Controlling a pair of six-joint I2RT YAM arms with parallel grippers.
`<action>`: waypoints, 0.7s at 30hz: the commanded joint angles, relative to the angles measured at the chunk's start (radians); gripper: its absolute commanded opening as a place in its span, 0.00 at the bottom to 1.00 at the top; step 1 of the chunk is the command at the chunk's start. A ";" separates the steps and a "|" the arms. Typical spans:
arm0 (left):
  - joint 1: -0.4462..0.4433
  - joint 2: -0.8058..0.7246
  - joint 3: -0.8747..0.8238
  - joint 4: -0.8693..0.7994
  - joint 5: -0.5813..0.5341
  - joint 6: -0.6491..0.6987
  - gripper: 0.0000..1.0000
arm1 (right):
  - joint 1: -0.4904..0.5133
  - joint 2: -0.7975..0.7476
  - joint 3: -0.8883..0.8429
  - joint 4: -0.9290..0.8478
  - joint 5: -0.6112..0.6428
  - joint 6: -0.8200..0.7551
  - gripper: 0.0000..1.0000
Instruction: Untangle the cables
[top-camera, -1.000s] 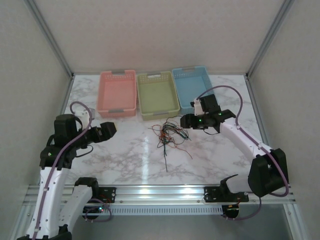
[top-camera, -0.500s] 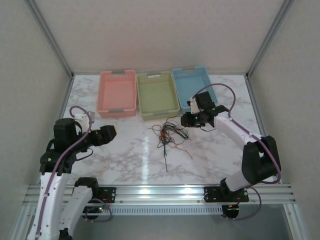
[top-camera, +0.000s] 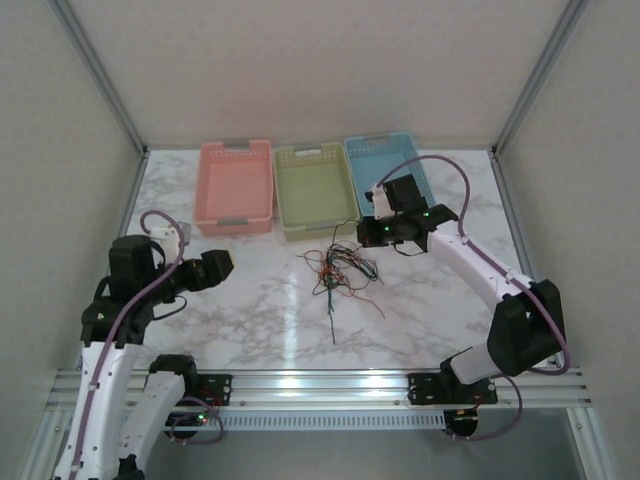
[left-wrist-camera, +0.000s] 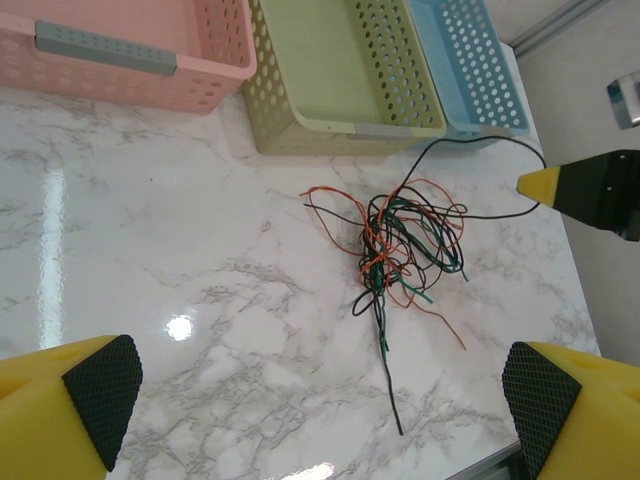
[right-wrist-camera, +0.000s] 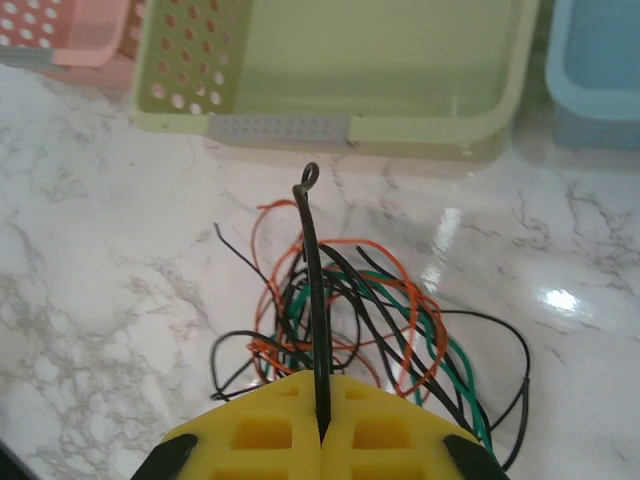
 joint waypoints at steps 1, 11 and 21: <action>-0.006 0.000 -0.007 0.005 -0.003 0.009 0.96 | 0.036 -0.056 0.063 -0.020 -0.019 -0.018 0.00; -0.006 0.051 0.017 0.049 0.085 -0.044 0.90 | 0.105 -0.101 0.234 -0.040 -0.017 -0.002 0.00; -0.155 0.130 0.018 0.199 0.052 -0.128 0.87 | 0.132 -0.121 0.367 -0.024 -0.015 0.069 0.00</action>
